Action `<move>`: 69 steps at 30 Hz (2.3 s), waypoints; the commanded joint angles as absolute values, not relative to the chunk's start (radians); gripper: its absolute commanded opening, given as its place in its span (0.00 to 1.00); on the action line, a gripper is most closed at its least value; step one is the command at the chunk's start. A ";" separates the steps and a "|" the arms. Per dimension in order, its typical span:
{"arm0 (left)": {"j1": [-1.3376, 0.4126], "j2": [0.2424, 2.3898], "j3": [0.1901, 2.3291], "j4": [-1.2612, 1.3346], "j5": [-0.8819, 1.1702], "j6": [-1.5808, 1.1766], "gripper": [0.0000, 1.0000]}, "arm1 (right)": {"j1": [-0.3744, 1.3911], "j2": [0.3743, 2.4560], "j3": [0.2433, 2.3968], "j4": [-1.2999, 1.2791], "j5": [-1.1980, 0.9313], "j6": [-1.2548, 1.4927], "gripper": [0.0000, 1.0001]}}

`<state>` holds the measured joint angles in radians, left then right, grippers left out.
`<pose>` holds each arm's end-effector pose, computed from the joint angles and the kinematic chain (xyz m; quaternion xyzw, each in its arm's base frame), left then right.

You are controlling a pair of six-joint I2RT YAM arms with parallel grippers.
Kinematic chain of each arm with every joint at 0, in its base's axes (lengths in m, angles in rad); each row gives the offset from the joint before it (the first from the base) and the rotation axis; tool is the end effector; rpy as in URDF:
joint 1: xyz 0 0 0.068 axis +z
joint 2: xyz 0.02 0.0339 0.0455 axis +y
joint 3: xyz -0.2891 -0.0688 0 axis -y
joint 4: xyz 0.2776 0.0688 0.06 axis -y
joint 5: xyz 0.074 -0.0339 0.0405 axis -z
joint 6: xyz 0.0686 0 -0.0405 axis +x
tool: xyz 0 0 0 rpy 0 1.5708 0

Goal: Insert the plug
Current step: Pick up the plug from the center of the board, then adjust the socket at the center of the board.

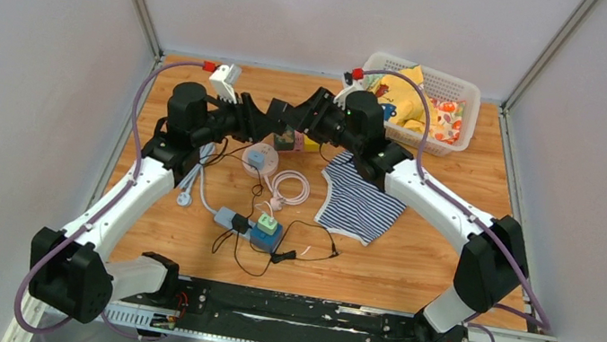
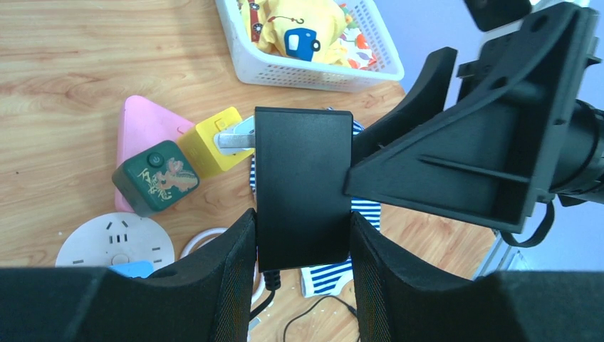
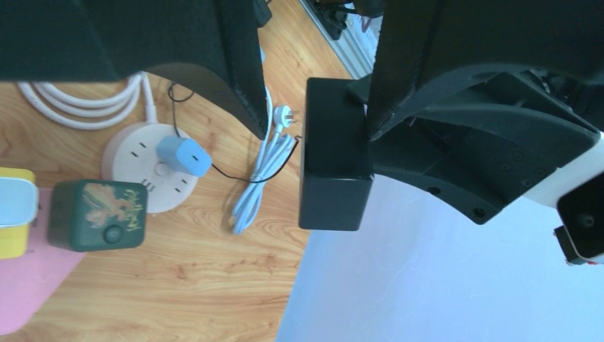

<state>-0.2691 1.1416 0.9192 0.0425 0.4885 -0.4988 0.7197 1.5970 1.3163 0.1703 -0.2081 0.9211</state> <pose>0.2962 -0.1151 0.3496 0.0686 0.7578 -0.4050 0.5069 0.3300 0.3081 0.3677 0.0056 0.7442 0.5380 0.3958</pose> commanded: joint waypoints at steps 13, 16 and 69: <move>-0.284 1.087 0.899 0.101 0.494 -0.532 0.03 | 0.770 1.645 1.351 0.218 -0.197 0.950 0.04; -0.284 1.060 0.886 0.100 0.485 -0.536 0.43 | 0.756 1.616 1.340 0.201 -0.192 0.887 0.00; -0.298 1.374 0.756 -0.006 -0.058 -0.489 0.69 | 0.584 1.318 1.461 -0.783 -0.322 -0.192 0.00</move>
<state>-0.2749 1.3445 0.7658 -0.0540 0.0135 -0.4858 0.5682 1.3804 1.4899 -0.7547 -0.2539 -0.2661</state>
